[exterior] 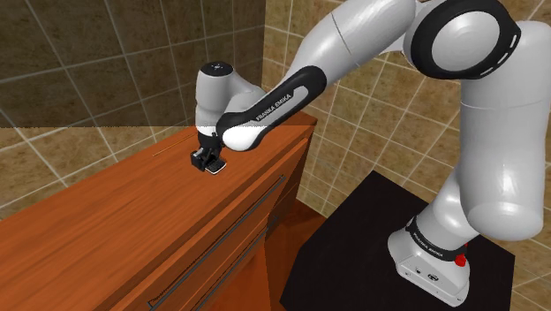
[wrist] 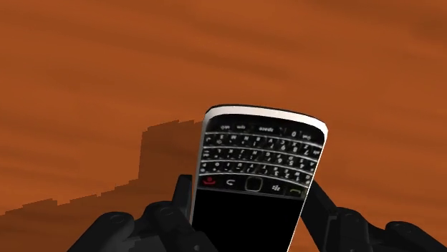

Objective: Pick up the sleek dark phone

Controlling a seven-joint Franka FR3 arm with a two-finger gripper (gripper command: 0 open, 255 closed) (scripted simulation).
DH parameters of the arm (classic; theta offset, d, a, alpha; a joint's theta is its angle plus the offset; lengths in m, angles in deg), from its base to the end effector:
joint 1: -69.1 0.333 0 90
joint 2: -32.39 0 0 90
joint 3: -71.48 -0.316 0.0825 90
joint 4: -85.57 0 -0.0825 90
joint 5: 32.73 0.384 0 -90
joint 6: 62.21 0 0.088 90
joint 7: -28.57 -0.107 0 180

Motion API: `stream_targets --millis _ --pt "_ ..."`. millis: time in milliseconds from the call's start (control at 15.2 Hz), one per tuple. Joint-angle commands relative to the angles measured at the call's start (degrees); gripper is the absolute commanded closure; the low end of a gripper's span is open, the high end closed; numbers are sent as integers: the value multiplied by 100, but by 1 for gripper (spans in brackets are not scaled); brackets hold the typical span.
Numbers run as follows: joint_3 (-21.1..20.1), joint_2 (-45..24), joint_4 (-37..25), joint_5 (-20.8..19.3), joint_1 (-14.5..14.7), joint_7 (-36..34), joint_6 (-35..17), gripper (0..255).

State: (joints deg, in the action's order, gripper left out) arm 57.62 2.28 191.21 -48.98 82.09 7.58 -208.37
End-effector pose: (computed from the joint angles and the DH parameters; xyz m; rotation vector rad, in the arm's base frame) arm 0.5960 0.2914 0.2671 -3.0695 -0.4305 -0.3309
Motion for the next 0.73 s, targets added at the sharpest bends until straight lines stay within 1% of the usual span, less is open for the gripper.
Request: stream_targets --millis 0,528,660 --pt "-34 87 -24 48 -33 51 110 255" --pt "-157 461 -115 232 -117 195 565 255" --pt "-159 468 -117 236 -118 198 574 255"
